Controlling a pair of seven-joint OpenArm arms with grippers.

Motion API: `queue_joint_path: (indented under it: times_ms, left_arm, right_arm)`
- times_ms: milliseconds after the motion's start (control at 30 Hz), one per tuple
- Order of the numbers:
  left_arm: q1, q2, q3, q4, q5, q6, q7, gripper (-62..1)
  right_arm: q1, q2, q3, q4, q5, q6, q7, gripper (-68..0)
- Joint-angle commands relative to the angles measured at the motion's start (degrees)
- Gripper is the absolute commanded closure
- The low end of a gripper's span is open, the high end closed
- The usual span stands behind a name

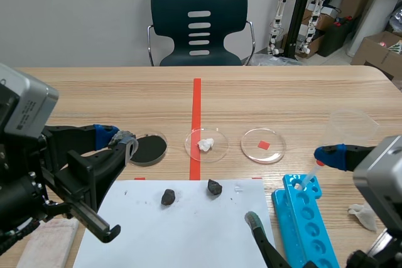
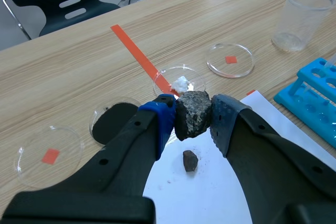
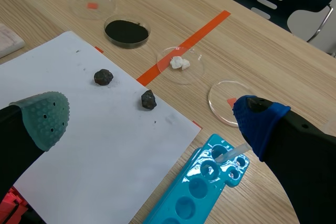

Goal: Rub the mineral on the streak plate below the first streak

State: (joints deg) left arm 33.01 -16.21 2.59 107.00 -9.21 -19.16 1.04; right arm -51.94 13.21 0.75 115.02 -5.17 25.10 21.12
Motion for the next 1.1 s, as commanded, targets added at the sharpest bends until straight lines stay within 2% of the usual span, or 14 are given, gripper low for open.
queue_joint_path:
  times_ms: [0,167,333,500,633,700,900,1067]
  left_arm:
    - [0.3,0.0,0.0,1.1,-0.4,0.1,-0.8,-11.6]
    - [0.3,0.0,0.0,1.1,-0.4,0.2,-0.7,-11.6]
    - [0.3,0.0,0.0,1.1,-1.4,1.3,4.1,-11.6]
    - [0.1,0.0,0.0,1.1,-6.2,7.7,13.7,-11.6]
    - [-1.3,0.0,-0.1,1.1,-7.3,13.4,23.8,-11.6]
    - [-1.8,0.0,-0.3,1.1,-9.0,16.7,28.9,-11.6]
    - [-2.1,0.0,-3.4,1.1,-13.6,20.8,41.1,-11.6]
    - [-2.1,0.0,-7.2,1.1,-16.0,25.9,51.4,-11.6]
  right_arm:
    - [0.4,0.6,0.5,0.5,0.6,-0.2,1.0,-67.9]
    - [0.4,0.6,0.5,0.5,0.6,-0.2,1.0,-67.9]
    - [0.4,0.6,0.5,0.5,0.6,-0.2,1.0,-67.9]
    - [0.4,0.6,0.5,0.5,0.6,-0.2,1.0,-67.9]
    - [0.4,0.6,0.5,0.5,0.6,-0.2,1.0,-67.9]
    - [0.4,0.6,0.5,0.5,0.6,-0.2,1.0,-67.9]
    - [0.4,0.6,0.5,0.5,0.6,-0.2,1.0,-67.9]
    - [0.4,0.6,0.5,0.5,0.6,-0.2,1.0,-67.9]
